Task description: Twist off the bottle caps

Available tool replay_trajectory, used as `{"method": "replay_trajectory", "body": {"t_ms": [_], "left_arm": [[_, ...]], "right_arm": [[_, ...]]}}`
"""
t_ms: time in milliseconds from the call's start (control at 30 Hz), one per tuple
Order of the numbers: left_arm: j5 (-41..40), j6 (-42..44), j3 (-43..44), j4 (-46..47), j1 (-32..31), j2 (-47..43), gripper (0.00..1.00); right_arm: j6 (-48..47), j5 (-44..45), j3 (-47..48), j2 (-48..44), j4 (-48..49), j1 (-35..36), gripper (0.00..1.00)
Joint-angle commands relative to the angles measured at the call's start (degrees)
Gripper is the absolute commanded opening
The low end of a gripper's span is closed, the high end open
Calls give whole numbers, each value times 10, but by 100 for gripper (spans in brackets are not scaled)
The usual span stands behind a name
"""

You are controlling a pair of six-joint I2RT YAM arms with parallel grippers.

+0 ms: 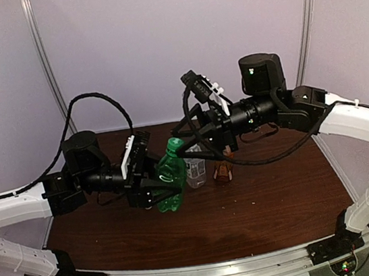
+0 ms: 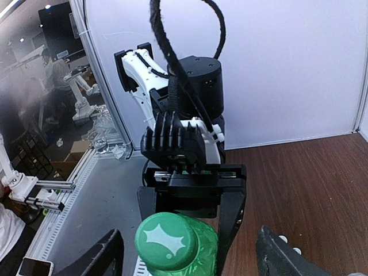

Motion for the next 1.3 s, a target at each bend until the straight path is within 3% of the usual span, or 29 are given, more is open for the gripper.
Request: {"method": "replay_trajectory", "body": {"t_ms": [0,200,467,667,1267], "left_arm": [[-67,12,21,11,-3,-2,8],[-119,5,31,17,-3,10,7],[-203,-2,39,7,-3,23,8],[-214,-5,48,4,-3,38,7],[-244,-2,41,3,-3,35,7]], "right_arm": [[42,40,-17,-36,30,0,81],[74,85,-27,-54,38,2,91],[165,328,9,-44,15,21,92],[184,357,25,-19,11,31,91],[190,334,30,7,9,38,56]]}}
